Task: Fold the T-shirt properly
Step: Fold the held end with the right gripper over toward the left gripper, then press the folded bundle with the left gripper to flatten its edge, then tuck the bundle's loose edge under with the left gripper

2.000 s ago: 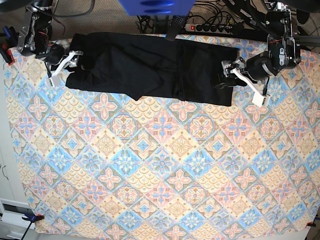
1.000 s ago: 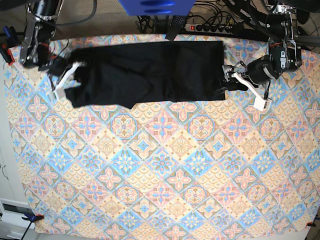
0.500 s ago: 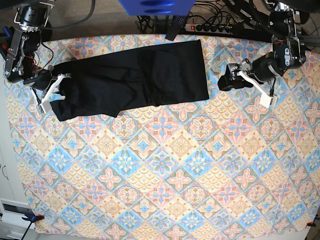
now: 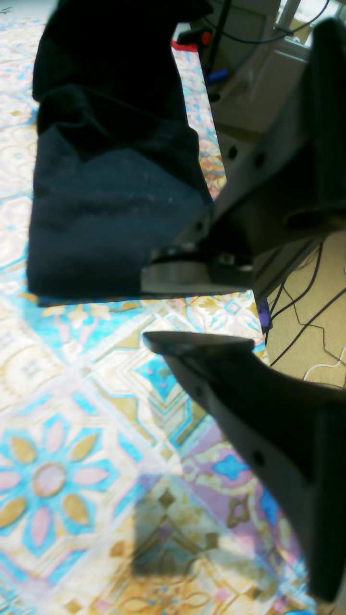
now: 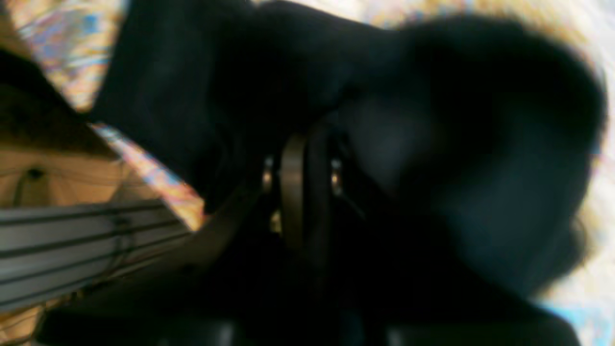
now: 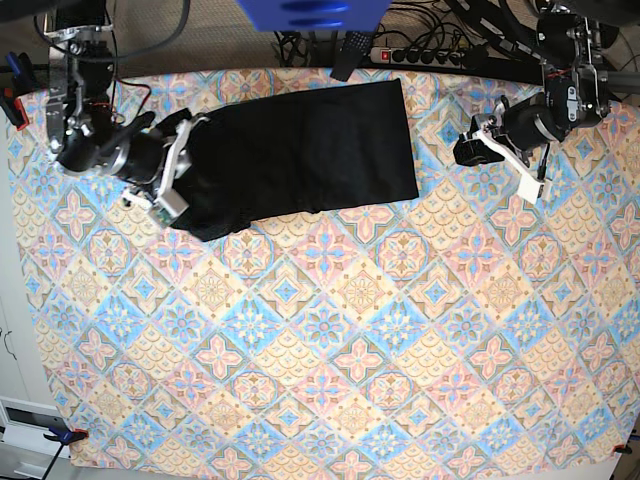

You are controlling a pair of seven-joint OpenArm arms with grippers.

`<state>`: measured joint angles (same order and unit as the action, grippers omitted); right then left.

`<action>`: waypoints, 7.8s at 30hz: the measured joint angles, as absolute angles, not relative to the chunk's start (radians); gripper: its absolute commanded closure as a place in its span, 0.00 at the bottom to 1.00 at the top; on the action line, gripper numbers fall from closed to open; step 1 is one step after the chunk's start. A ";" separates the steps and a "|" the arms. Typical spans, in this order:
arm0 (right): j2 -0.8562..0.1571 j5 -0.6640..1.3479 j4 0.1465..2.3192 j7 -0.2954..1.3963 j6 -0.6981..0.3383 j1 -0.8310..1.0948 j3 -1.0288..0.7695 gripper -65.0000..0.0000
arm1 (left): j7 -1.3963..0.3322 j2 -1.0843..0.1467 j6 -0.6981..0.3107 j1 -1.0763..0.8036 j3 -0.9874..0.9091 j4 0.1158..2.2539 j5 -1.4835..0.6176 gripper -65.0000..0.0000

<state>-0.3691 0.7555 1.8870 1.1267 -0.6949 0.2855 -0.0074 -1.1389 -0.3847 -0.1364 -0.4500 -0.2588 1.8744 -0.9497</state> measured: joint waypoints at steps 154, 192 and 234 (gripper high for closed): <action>-0.352 0.314 1.872 1.142 -0.699 -0.030 0.434 0.62 | -1.159 -0.339 -0.136 -0.315 -0.148 1.642 -0.946 0.25; -0.352 0.310 1.873 1.145 -0.699 -0.028 0.436 0.62 | -1.152 -0.202 -0.140 -0.127 -0.165 1.620 -1.128 1.00; -0.352 0.314 1.874 1.145 -0.699 -0.030 0.437 0.62 | -0.916 -0.197 -0.132 -0.440 -0.118 1.919 -0.927 0.47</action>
<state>-0.3515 0.3138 1.8744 1.1450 -0.6987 -0.0303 0.4366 -0.9161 -0.1974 -0.1318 -0.4397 -0.1181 1.9190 -0.9272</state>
